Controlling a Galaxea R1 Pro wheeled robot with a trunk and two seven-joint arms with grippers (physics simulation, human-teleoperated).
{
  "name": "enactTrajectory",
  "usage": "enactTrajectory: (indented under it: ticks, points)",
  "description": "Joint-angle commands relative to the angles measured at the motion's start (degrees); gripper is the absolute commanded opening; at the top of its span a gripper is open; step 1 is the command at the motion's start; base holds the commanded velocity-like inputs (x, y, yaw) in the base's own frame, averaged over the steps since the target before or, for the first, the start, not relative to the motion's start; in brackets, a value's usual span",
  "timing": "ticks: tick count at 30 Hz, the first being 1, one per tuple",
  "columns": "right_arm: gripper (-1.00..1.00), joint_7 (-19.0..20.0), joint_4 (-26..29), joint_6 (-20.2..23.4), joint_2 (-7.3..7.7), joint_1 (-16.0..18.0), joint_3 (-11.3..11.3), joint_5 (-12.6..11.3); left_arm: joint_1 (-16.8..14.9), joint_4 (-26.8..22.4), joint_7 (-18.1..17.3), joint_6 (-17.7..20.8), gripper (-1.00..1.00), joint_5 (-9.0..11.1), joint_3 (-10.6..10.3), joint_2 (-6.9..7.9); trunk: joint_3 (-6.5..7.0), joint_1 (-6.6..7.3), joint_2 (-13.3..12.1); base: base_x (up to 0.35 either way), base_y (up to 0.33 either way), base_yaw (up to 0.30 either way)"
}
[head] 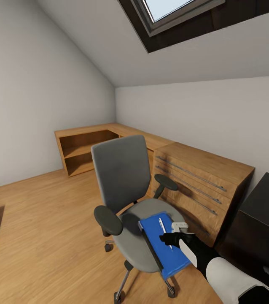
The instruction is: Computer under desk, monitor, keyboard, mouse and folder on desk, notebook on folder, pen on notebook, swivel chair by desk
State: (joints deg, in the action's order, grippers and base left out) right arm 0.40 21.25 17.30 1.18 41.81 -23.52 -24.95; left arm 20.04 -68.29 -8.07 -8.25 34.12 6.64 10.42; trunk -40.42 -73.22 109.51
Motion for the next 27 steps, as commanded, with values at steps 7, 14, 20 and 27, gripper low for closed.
enactTrajectory:
  ticks: [7,14,20,27]
  points:
    - [1.0,0.1,0.1,0.3,0.05,0.0,-0.2,-0.1,0.0,0.0,-0.4,0.0,1.0,0.6,0.0,0.03,-0.05,0.0,0.0,0.0,0.0,0.0]
    - [1.0,0.1,0.1,0.3,0.07,0.0,-0.2,-0.1,0.0,0.0,-0.4,0.0,1.0,0.6,0.0,0.03,-0.05,0.0,0.0,0.0,0.0,0.0]
    - [1.0,0.1,0.1,0.3,0.13,0.0,-0.1,-0.1,0.0,0.0,-0.4,0.0,1.0,0.6,0.0,0.03,-0.05,0.0,0.0,0.0,0.0,0.0]
    - [-1.0,0.2,0.1,0.3,0.14,0.0,-0.1,-0.1,0.0,0.0,-0.4,0.0,1.0,0.6,0.0,0.01,-0.05,0.0,0.0,0.0,0.0,0.0]
